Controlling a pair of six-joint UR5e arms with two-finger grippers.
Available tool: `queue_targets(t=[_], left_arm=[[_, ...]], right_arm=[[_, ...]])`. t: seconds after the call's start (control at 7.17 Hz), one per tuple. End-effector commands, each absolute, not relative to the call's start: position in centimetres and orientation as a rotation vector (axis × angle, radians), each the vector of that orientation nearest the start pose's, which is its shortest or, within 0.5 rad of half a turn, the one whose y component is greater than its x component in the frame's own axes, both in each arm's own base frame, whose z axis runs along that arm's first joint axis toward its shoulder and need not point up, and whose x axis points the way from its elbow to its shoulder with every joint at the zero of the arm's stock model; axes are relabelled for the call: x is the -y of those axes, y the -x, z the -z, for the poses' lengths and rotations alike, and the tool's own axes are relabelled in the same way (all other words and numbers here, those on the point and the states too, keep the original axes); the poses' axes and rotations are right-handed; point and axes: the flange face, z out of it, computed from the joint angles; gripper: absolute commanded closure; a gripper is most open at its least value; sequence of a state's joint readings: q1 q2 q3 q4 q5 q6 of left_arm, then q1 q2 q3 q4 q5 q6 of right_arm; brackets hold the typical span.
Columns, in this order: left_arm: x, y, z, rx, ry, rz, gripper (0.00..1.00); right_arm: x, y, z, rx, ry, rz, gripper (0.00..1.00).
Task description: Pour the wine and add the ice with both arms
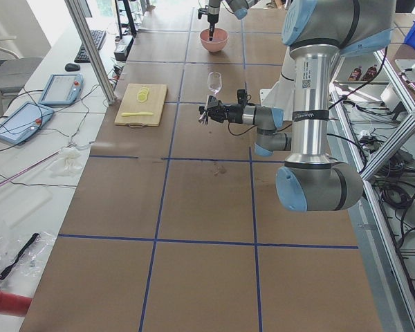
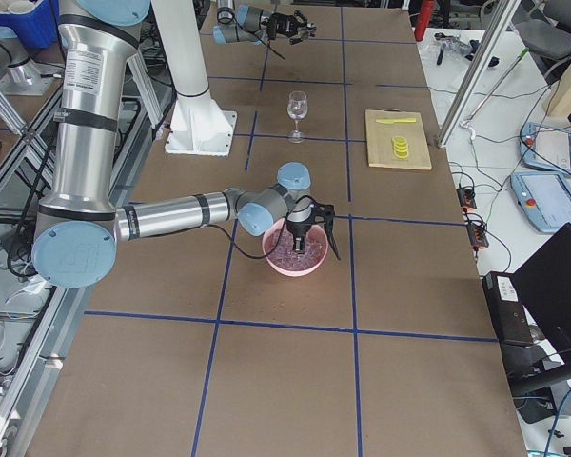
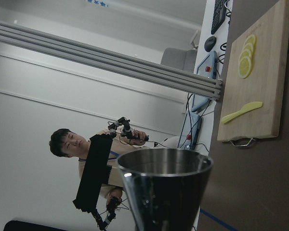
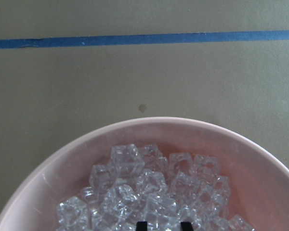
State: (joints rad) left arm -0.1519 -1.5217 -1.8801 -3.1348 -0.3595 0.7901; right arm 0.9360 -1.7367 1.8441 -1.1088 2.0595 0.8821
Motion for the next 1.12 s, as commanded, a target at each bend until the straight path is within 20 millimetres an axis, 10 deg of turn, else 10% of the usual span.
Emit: queue_targets(t=[0.0,0.14,0.98], left_arm=[[28.0,-32.9,-38.2,0.301,-1.662,-0.569,1.00],[28.0,-33.0,-38.2,0.302,-1.662,-0.570,1.00],[28.0,-34.0,-42.1,0.161,-1.658,-0.441,1.00]], right_arm=[[41.2,19.5,-56.1,0.724,-0.077,-0.100,0.80],[41.3,19.3,-55.7,0.730,-0.082,-0.102,1.00],[41.3,14.2,-45.4,0.791,-0.188,-0.167,1.00]])
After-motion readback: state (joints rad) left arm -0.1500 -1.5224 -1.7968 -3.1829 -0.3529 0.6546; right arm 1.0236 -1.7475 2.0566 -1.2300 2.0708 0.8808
